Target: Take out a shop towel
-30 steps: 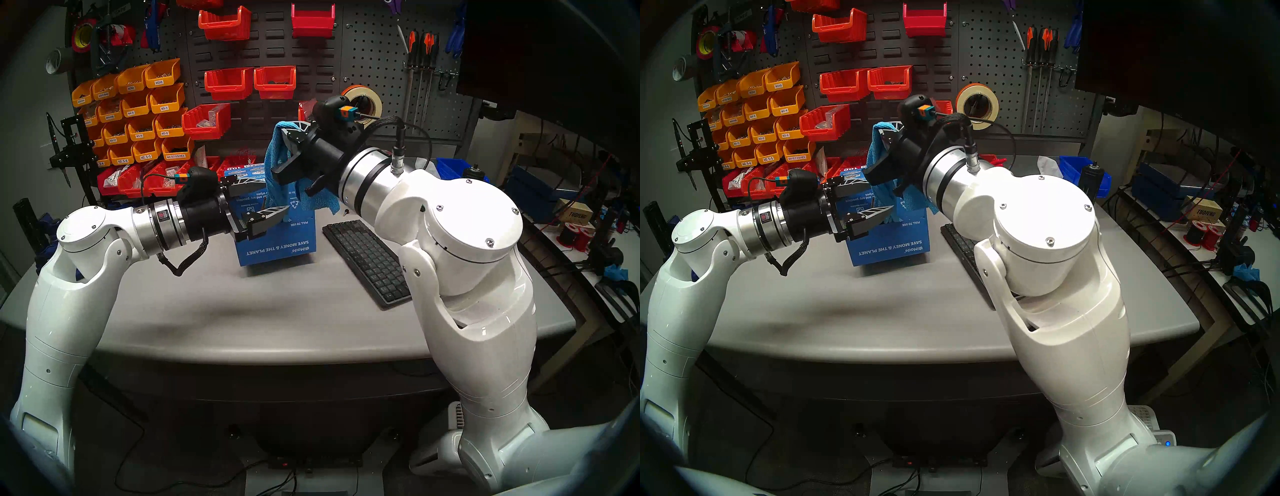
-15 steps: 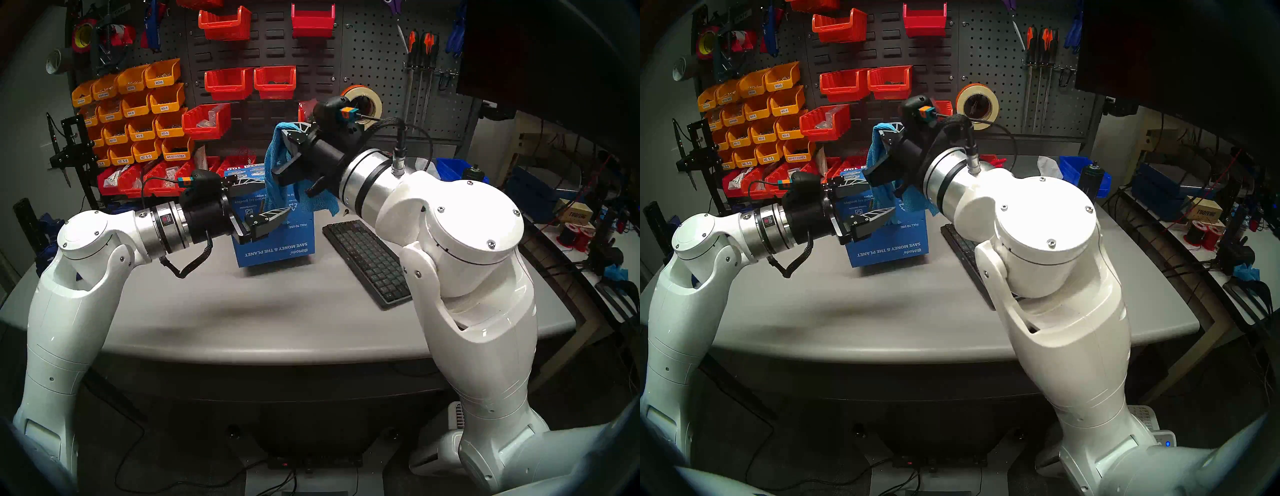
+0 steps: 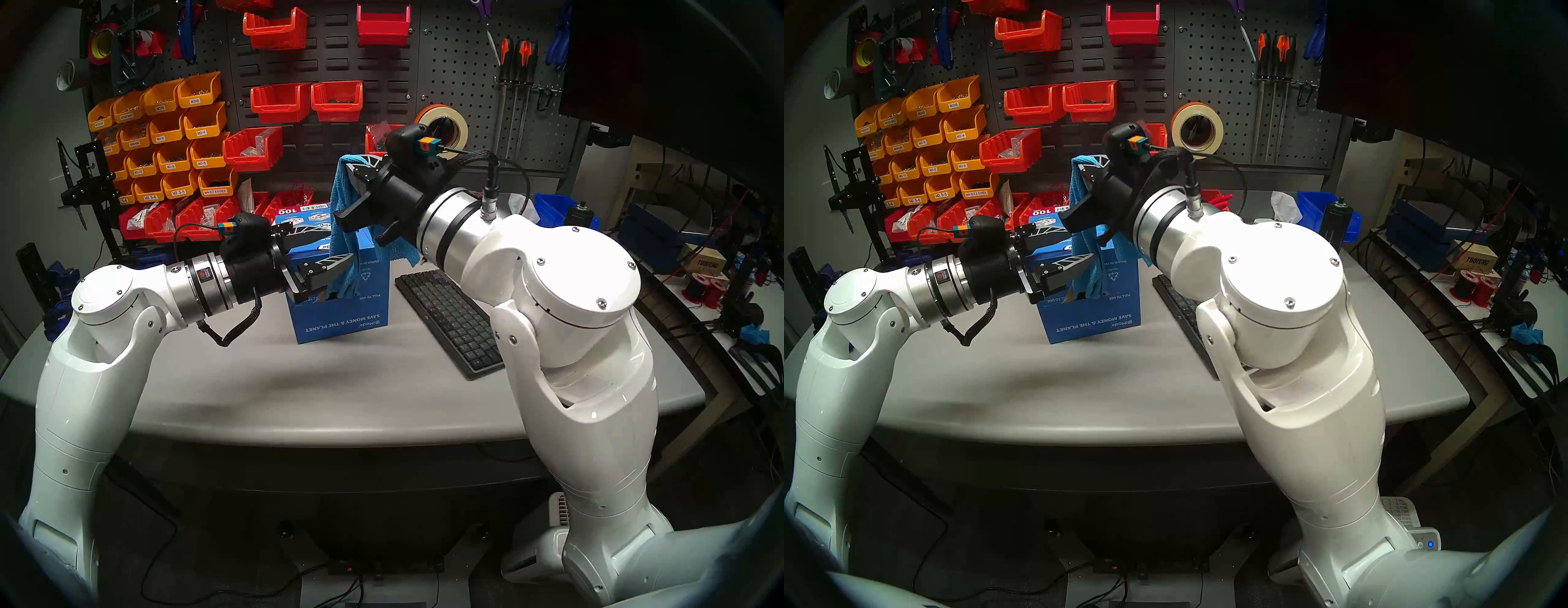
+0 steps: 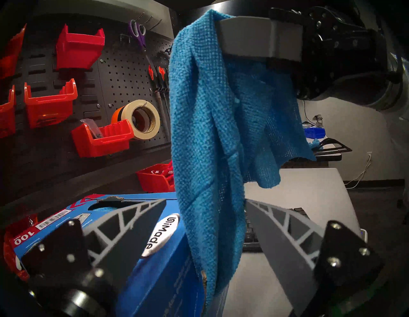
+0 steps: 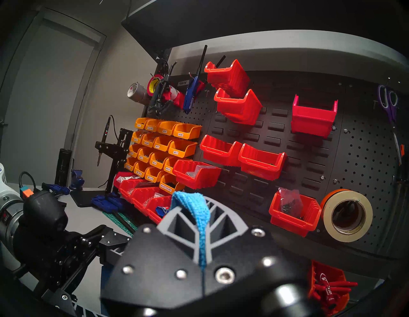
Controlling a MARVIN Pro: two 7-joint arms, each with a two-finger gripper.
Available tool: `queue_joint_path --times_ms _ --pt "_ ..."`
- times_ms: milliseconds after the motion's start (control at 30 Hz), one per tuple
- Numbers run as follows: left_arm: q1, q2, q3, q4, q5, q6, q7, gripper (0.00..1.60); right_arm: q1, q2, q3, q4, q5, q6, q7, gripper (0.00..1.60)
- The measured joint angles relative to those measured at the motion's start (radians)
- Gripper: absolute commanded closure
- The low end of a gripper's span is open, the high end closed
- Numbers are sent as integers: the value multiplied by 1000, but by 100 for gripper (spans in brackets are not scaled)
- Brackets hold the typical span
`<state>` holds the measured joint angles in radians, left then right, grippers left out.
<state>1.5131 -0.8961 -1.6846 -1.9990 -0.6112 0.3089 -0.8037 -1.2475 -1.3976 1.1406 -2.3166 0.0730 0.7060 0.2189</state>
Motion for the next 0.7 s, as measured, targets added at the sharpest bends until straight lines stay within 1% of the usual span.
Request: queue_joint_path --times_ms 433,467,500,533,567,600,700 --pt "1 1 20 1 4 3 -17 0 -13 7 15 -4 13 -10 4 160" --pt "0 1 21 2 4 4 -17 13 -14 8 16 -4 14 -11 5 160" --pt "0 1 22 2 4 4 -17 66 -14 9 16 -4 14 -11 5 160" --pt "0 1 24 2 4 5 -17 98 -15 9 17 -4 15 -12 6 160" --pt "0 1 24 2 4 5 -17 113 -15 10 18 -4 15 -12 6 160" --pt "0 1 25 3 4 6 -17 160 -16 10 19 -4 16 -12 7 160" --pt "-1 -1 27 4 4 6 -14 160 -17 12 20 -4 17 -13 9 160"
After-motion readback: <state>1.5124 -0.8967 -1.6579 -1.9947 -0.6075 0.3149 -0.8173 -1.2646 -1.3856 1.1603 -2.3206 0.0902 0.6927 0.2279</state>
